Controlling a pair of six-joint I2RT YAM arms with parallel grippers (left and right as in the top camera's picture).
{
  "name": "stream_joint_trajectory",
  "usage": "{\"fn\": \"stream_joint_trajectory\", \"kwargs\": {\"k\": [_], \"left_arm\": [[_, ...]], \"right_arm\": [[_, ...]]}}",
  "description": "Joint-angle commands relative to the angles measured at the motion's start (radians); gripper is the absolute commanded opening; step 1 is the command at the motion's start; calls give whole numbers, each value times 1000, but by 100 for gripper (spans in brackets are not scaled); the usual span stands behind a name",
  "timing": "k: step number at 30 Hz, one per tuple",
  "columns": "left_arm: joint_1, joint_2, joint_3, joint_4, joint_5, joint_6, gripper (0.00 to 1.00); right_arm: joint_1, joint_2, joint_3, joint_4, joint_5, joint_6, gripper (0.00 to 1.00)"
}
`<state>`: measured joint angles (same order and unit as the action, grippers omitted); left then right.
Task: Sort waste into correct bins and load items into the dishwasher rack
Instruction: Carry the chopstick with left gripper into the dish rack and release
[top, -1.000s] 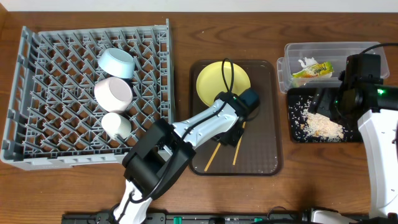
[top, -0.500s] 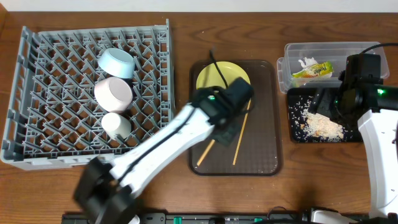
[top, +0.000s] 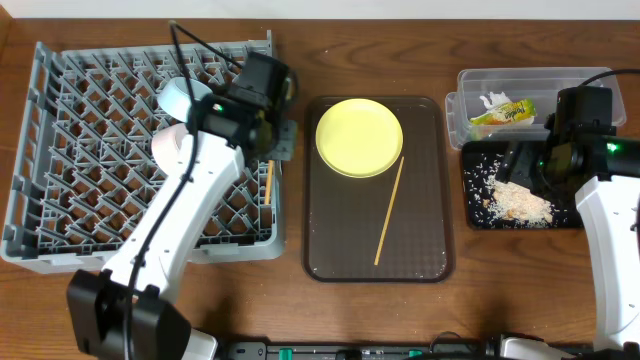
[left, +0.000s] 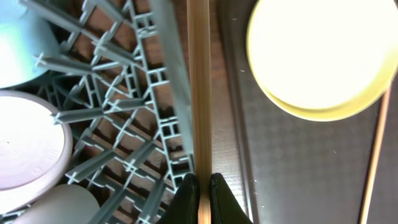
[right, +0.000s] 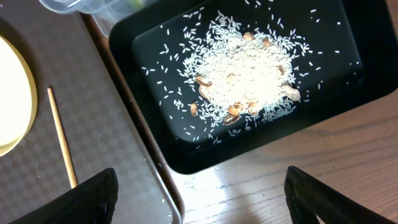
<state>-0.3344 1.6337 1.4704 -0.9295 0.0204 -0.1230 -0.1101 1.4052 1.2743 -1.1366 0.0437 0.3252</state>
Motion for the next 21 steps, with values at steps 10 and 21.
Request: {"fn": "stream_joint_trajectory", "kwargs": {"k": [10,21], "left_arm": [[81,168,16,16,32,-12,38],[24,58,23,17,198,-9,60]], "right_arm": [[-8,-8,6,-1,1,-13,84],[-8,-8,6,0,1,-19,84]]}}
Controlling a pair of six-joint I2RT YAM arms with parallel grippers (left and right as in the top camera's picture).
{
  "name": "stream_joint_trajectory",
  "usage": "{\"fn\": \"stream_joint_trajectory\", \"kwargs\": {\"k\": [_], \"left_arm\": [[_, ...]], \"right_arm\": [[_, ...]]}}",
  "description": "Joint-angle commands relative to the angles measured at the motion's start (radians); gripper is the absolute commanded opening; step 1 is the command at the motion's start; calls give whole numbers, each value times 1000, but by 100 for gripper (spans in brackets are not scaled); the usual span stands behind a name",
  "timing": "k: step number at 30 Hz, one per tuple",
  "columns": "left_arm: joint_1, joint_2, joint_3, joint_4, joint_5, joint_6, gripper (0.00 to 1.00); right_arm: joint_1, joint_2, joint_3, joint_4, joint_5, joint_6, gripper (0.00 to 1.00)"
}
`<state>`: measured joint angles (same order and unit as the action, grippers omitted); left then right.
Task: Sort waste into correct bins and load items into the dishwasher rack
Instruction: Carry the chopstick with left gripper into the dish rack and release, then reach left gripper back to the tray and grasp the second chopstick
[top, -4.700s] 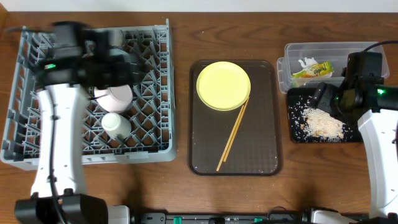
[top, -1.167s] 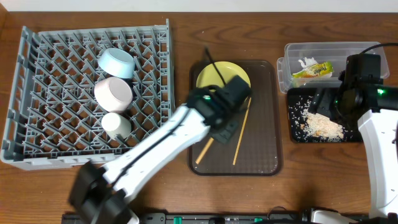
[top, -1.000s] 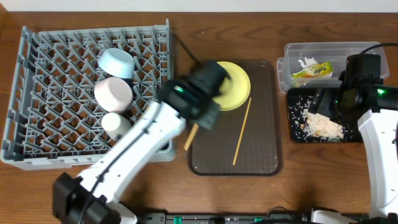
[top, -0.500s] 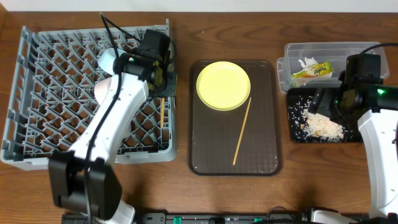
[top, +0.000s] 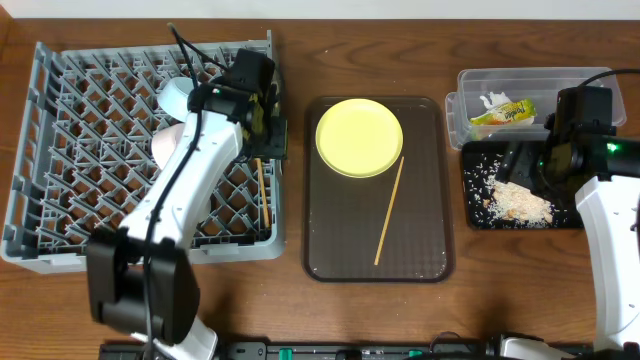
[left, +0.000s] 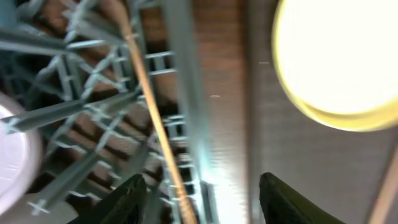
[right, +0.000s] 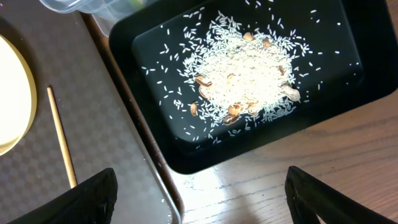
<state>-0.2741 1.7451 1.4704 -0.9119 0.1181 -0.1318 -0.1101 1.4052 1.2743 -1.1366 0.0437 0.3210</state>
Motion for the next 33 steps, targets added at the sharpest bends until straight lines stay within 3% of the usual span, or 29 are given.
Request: {"fn": "stream_joint_trajectory", "kwargs": {"k": [1,15,29,33], "left_arm": [[-57,-54,23,1,120,0,60],[-440,119,21,51,129,-5,61],[-625,356,21,182,70,-74,60],[-637,381,21,185,12,-92,44]], "right_arm": [[-8,-8,6,1,1,-15,84],[-8,-8,6,0,1,-15,84],[-8,-8,6,-1,1,-15,84],[-8,-8,6,-1,1,-16,85]]}}
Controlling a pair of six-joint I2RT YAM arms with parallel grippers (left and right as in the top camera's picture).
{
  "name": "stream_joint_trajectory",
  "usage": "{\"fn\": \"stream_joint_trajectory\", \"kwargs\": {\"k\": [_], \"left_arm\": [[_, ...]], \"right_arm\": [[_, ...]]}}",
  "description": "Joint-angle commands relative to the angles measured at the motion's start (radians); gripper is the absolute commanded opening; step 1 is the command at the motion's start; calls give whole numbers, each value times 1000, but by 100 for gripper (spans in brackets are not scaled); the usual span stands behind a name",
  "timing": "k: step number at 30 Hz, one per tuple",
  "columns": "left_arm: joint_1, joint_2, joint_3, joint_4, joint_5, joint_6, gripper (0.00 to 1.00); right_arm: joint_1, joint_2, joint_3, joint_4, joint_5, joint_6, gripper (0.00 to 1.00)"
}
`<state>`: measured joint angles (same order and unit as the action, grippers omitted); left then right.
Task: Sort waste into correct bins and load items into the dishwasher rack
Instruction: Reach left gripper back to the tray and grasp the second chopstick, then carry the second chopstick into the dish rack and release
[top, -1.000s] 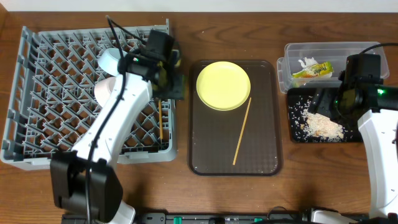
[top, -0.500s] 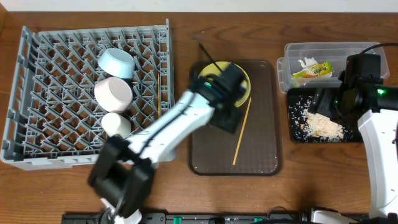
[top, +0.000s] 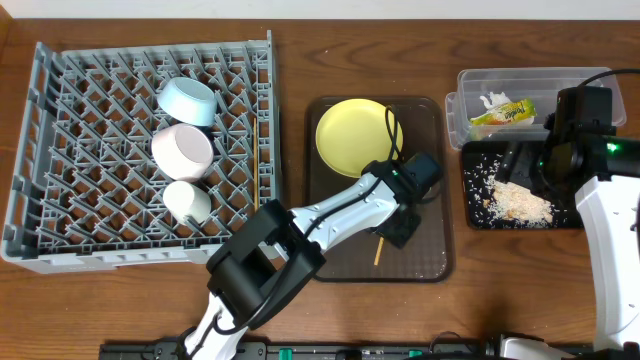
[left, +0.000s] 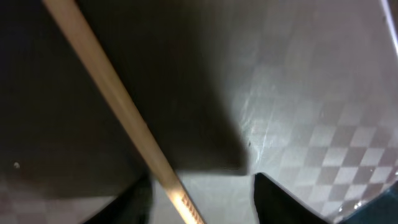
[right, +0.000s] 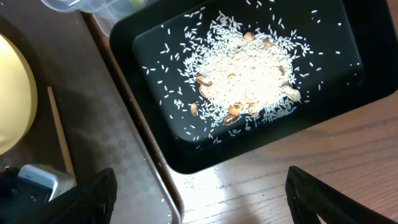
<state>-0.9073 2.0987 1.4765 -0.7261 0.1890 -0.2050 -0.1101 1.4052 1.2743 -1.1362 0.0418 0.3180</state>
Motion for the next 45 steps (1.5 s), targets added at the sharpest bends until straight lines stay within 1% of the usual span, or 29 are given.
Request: {"fn": "stream_joint_trajectory", "kwargs": {"k": [1,4,6,10,15,19,23,26,28,31,38,42,45], "left_arm": [[-6,28,15,-1,-60,-18,39],[-9,28,15,-2,-60,-18,22],[-9,28,15,-5,-60,-18,15],[-9,27,15,-22,-61,-18,7],[-8,-11,18,-72,-71,-17,6],[-5,-95,18,-116,-79,-7,6],[19,-208,18,-148,-161,-6,6],[65,-296,18,-164,-228,-6,6],[109,-343,18,-172,-262,-6,6],[215,-392,18,-182,-280,-7,7],[483,-393,18,-192,-276,-19,6],[586,-372,18,-182,-276,-19,6],[622,-352,17,-182,-275,-19,6]], "right_arm": [[-8,-8,6,-1,3,-13,84],[-8,-8,6,-1,3,-13,84],[-8,-8,6,-1,3,-13,85],[-8,-8,6,-1,3,-13,84],[-8,-8,6,-1,10,-28,84],[-8,-8,6,-4,14,-28,84],[-8,-8,6,-2,14,-27,84],[-8,-8,6,-4,14,-27,84],[-8,-8,6,-5,14,-27,84],[-8,-8,6,-4,14,-27,84],[-8,-8,6,-5,13,-27,84],[-8,-8,6,-3,14,-27,84],[-8,-8,6,-1,13,-27,84]]}}
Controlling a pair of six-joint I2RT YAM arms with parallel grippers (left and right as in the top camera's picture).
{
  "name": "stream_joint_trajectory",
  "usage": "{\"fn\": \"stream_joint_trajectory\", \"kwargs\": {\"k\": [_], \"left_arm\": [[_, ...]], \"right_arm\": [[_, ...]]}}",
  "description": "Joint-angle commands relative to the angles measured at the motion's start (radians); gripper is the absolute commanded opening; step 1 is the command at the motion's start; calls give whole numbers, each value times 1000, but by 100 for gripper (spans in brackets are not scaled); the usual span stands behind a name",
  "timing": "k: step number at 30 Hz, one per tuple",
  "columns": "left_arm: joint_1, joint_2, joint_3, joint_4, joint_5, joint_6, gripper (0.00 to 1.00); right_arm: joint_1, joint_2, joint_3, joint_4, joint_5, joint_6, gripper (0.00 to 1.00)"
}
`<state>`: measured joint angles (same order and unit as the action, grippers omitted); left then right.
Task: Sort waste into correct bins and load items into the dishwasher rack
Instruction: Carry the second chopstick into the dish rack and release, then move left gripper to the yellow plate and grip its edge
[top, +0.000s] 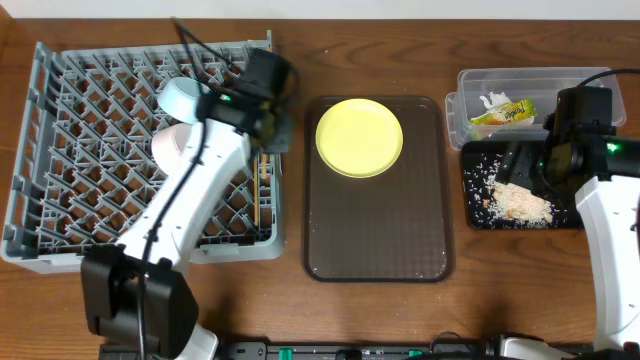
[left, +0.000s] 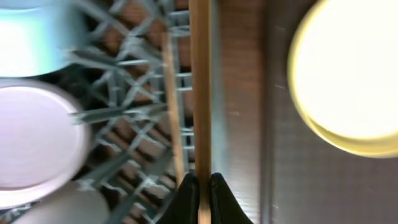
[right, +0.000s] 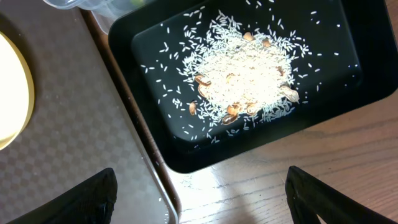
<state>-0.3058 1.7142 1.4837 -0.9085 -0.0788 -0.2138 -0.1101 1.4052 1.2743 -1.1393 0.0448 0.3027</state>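
Note:
My left gripper (left: 200, 186) is shut on a wooden chopstick (left: 200, 93) that runs straight up the left wrist view, over the right edge of the grey dishwasher rack (top: 60, 200). In the overhead view that gripper (top: 270, 125) hangs at the rack's upper right side. Another chopstick (top: 262, 200) lies in the rack's right column, and it shows beside the held one as a thinner chopstick (left: 176, 143). The yellow plate (top: 359, 137) rests on the brown tray (top: 380, 230). My right gripper (right: 199, 193) stands open and holds nothing, beside the black bin (right: 329, 37) of rice.
A blue bowl (top: 183, 97) and a white bowl (left: 37, 143) sit in the rack, with a pale cup (left: 56, 211) below them. A clear bin (top: 480, 80) holding a wrapper (top: 505, 110) stands at the back right, above the black bin (top: 480, 215).
My left gripper was open down on the tray around the chopstick lying there. Now it is shut on that chopstick over the rack's right edge, and the tray holds only the plate. The right arm is unchanged.
At first my left gripper was shut on one chopstick at the rack's right edge. Then it was open and that chopstick lay in the rack. Then it stood open around the second chopstick on the tray, and now holds it at the rack. My right gripper stayed open by the black bin.

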Motion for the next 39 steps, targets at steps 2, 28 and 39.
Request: {"fn": "stream_joint_trajectory", "kwargs": {"k": [2,28,39], "left_arm": [[27,48,9,1,-8,-10,6],[-129,46,33,170,120,214,61],[-352,152,29,319,120,431,69]], "right_arm": [[-8,-8,6,2,10,-12,85],[-8,-8,6,5,10,-12,85],[-8,-8,6,2,10,-12,86]]}}
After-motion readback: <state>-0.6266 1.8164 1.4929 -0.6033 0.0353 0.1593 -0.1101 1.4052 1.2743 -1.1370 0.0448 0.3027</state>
